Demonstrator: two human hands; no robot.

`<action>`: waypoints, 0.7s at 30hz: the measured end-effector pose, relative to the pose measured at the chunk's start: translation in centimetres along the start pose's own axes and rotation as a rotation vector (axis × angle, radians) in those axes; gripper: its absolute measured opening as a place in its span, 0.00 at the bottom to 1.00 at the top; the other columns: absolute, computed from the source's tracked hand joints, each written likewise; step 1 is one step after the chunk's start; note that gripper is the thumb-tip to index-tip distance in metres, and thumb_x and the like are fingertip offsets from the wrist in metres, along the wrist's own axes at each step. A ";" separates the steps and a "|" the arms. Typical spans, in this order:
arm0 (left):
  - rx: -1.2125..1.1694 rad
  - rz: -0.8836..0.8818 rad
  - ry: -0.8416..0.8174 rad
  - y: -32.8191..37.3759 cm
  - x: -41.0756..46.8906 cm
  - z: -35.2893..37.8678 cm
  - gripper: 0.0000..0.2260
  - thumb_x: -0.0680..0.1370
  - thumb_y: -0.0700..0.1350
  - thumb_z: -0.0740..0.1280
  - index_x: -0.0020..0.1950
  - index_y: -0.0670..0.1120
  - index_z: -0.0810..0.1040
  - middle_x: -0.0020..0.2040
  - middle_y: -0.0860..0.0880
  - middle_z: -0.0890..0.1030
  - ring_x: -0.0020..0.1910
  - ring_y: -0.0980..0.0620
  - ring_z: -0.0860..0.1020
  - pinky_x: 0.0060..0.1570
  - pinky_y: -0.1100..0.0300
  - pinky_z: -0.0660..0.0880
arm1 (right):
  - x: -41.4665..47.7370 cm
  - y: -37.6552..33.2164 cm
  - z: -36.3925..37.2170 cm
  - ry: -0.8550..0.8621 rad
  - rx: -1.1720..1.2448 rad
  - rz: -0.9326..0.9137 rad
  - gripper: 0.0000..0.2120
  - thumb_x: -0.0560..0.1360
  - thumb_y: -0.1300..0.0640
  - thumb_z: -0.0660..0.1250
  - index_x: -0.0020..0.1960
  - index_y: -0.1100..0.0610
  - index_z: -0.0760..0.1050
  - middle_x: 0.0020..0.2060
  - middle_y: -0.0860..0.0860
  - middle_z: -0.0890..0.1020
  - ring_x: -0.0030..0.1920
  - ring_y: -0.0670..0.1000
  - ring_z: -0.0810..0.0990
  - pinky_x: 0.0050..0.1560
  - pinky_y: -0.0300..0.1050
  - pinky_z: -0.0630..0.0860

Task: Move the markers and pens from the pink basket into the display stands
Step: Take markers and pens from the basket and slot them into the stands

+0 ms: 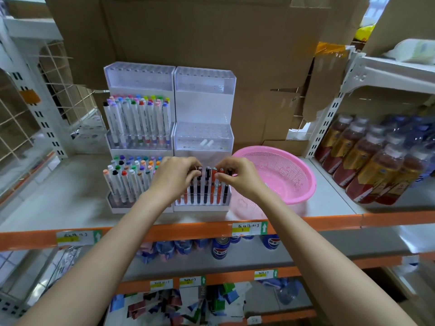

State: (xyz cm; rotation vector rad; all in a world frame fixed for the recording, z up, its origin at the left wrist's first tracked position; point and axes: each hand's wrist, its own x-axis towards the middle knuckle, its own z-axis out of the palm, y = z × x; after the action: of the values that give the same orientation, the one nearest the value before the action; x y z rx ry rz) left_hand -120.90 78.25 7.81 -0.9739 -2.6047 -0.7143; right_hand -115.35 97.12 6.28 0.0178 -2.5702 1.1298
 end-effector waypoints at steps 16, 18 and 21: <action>0.181 -0.097 0.101 0.3 -3.6 -2.6 0.17 0.76 0.50 0.69 0.63 0.46 0.75 0.61 0.50 0.76 0.60 0.49 0.75 0.62 0.49 0.67 | 0.1 -3.9 -1.1 -0.176 -0.302 -0.189 0.20 0.76 0.49 0.68 0.66 0.50 0.72 0.61 0.48 0.79 0.59 0.49 0.77 0.55 0.48 0.76; 0.209 -0.121 0.116 -0.5 -4.6 -3.3 0.17 0.76 0.50 0.68 0.63 0.45 0.75 0.60 0.49 0.77 0.58 0.47 0.75 0.60 0.48 0.69 | 0.1 -4.7 -0.6 -0.154 -0.336 -0.214 0.20 0.76 0.49 0.68 0.67 0.51 0.72 0.61 0.48 0.79 0.60 0.49 0.76 0.54 0.45 0.74; 0.239 -0.167 0.137 -2.0 -6.1 -4.4 0.17 0.76 0.47 0.68 0.64 0.45 0.75 0.60 0.46 0.77 0.59 0.45 0.75 0.58 0.48 0.70 | 0.0 -5.8 0.5 -0.173 -0.351 -0.234 0.20 0.78 0.51 0.66 0.68 0.52 0.71 0.63 0.49 0.78 0.62 0.50 0.75 0.56 0.46 0.73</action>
State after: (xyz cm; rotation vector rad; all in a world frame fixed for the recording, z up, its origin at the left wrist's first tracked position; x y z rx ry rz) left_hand -117.41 71.31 8.31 -0.6224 -2.5958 -0.4733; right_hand -114.70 92.77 10.14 0.3369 -2.7923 0.6084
